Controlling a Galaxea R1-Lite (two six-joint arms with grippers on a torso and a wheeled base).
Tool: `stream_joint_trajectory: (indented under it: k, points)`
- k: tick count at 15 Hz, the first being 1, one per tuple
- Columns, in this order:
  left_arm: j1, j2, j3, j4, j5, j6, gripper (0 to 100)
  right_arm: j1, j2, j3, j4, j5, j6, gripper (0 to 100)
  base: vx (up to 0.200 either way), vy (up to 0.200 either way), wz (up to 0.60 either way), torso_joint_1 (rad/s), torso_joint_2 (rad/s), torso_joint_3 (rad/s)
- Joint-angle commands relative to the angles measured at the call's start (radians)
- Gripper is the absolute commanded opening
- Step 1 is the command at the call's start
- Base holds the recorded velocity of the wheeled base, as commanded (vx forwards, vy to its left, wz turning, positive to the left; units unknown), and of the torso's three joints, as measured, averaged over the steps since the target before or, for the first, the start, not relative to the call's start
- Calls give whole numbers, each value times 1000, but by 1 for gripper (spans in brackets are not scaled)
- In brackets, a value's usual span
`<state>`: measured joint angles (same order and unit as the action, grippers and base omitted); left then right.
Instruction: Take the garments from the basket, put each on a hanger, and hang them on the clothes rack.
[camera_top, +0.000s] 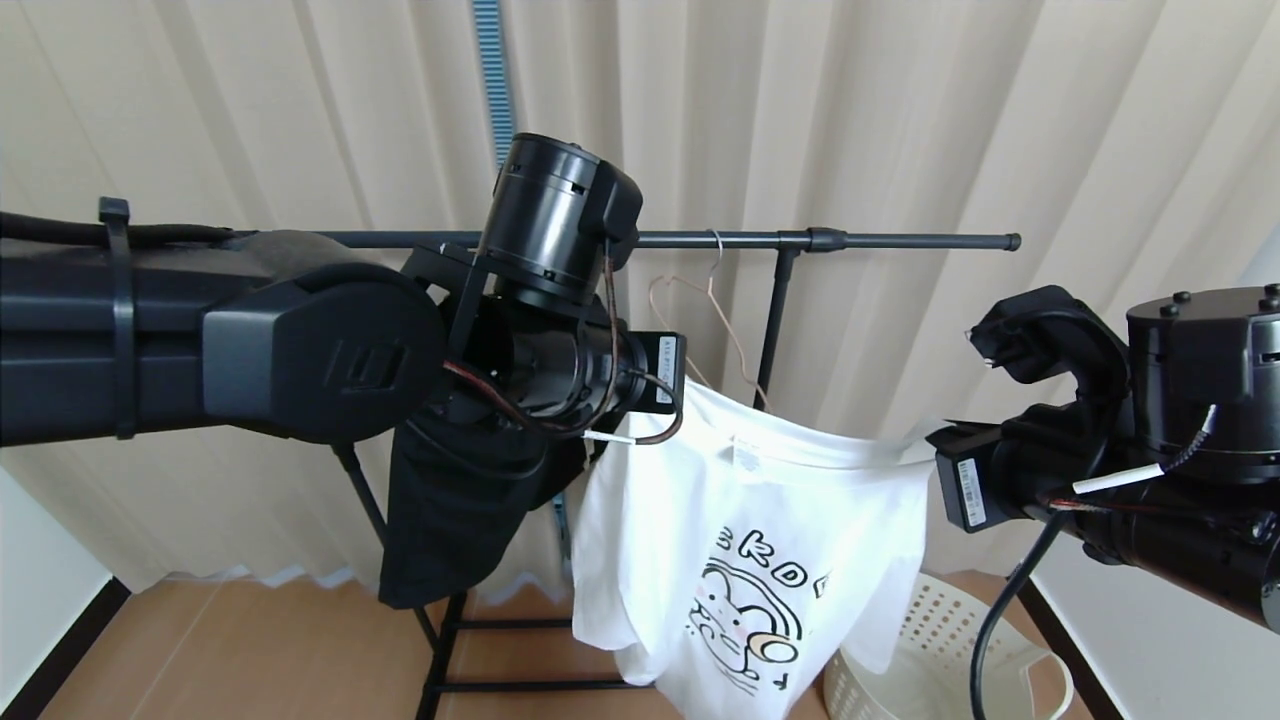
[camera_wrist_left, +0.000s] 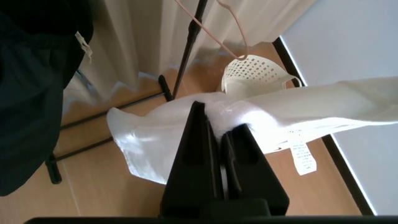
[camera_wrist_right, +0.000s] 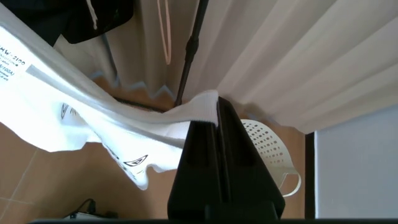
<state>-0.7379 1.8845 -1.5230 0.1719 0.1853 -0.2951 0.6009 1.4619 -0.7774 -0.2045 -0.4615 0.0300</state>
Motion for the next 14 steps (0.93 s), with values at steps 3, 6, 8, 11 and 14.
stream_joint_trajectory:
  k: [3, 6, 8, 11, 14]
  points:
    - [-2, -2, -26, 0, 0, -1, 0, 4, 0, 27, -10, 1, -33, 0, 0, 0, 0, 0, 0, 0]
    - [-5, -2, -28, 0, 0, -1, 0, 16, 0, 29, -10, 1, -33, 0, 0, 0, 0, 0, 0, 0]
    - [-18, -1, -26, 0, 0, -1, 0, 22, 0, 30, -10, 1, -33, 0, 0, 0, 0, 0, 0, 0]
    - [-21, -2, -23, 0, 0, -1, 0, 22, -2, 29, -12, 1, -33, 0, 0, 0, 0, 0, 0, 0]
    - [-21, -2, -19, 1, 8, -1, 0, 20, -12, 21, -15, 1, -33, 0, 0, 0, 0, 0, 0, 0]
